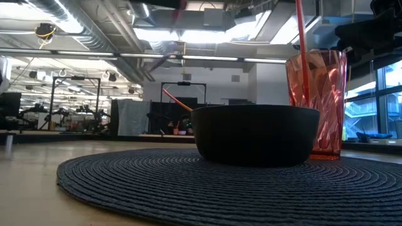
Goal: Pick & Place Utensil
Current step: Put the pink fork in the black bowl
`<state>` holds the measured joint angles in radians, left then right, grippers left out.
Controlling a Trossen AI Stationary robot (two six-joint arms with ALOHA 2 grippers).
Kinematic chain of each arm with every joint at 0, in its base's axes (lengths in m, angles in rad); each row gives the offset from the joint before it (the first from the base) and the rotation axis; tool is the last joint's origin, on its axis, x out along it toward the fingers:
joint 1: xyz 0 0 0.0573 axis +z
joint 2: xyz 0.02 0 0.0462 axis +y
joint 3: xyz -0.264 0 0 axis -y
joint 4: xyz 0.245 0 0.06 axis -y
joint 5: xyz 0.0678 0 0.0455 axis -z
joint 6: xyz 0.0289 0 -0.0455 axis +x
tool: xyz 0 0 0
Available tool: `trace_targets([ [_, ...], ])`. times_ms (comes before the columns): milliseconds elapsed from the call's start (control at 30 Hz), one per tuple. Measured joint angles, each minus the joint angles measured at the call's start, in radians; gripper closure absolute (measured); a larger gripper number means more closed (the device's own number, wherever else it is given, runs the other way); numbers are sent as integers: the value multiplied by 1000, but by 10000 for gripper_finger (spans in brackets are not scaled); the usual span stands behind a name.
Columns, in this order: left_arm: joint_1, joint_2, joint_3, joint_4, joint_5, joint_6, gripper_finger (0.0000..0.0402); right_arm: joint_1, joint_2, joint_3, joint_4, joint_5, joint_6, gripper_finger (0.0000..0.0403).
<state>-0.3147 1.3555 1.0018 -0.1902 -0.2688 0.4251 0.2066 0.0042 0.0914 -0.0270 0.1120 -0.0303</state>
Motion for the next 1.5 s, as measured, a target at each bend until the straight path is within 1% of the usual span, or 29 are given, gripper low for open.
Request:
trace_targets([
  [100,-18,121,133,-60,18,50,359,0,0,0,0,0,1,398],
  [333,-6,413,470,-200,151,179,359,0,0,0,0,0,4,398],
  [467,28,548,608,-213,258,232,359,0,0,0,0,-3,4,398],
  [567,60,630,677,-210,335,250,359,0,0,0,0,-9,3,398],
  [667,87,690,704,-193,374,261,359,0,0,0,-1,-11,4,398],
  [767,104,734,705,-181,405,269,359,0,0,0,-1,-11,3,398],
  [933,122,777,705,-187,413,266,359,0,0,0,-1,-10,0,398],
  [1267,128,804,705,-192,427,230,359,0,0,0,-1,-10,4,398],
  [1400,129,804,705,-188,424,177,359,0,0,0,-1,-10,4,398],
  [1500,134,804,705,-187,422,148,337,0,0,0,-1,-11,4,398],
])
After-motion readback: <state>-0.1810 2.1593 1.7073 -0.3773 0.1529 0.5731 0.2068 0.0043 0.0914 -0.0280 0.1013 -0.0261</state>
